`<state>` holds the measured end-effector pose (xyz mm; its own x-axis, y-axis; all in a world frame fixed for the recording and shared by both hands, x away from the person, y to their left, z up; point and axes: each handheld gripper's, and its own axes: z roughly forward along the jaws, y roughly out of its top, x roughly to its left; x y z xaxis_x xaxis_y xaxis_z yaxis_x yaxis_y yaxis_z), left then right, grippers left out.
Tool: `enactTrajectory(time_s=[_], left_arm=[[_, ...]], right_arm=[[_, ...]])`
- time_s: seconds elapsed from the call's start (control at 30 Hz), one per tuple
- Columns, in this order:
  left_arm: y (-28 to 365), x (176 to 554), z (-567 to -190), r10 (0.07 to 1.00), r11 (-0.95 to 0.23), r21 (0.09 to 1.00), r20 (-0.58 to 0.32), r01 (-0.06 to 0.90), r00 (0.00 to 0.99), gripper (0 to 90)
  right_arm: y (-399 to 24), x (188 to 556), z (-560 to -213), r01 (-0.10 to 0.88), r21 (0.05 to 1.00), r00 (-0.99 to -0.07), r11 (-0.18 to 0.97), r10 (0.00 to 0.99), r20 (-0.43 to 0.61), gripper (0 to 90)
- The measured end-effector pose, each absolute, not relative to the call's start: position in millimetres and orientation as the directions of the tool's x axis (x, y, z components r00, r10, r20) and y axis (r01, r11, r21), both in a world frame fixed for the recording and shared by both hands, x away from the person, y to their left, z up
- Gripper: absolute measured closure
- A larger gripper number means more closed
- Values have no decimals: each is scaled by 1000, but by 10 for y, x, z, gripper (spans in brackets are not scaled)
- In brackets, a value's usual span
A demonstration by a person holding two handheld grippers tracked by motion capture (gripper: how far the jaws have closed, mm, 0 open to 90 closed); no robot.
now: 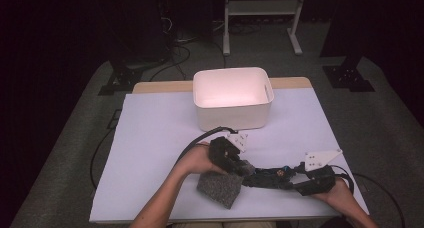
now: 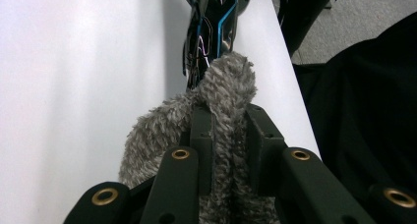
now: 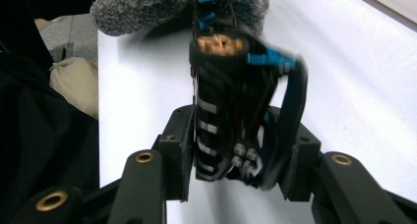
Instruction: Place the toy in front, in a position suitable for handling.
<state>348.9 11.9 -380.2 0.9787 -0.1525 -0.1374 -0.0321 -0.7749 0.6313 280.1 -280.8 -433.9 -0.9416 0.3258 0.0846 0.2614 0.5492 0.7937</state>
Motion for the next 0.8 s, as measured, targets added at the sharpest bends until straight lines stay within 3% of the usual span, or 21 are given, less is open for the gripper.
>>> enactTrajectory(time_s=[0.3, 0.5, 0.8], left_arm=[[36, 3457, -3814, -182, -767, 640, -147, -47, 972, 764], [42, 3456, -3808, -177, -769, 637, -143, -47, 974, 763], [221, 3496, -3740, -151, -772, 635, -121, -41, 981, 762]], right_arm=[[-2797, 2771, -4302, 252, 796, -941, 550, 331, 69, 481], [-2509, 2855, -4196, 206, 734, -963, 647, 269, 34, 458], [-2262, 2967, -4261, 184, 641, -973, 745, 230, 13, 554]])
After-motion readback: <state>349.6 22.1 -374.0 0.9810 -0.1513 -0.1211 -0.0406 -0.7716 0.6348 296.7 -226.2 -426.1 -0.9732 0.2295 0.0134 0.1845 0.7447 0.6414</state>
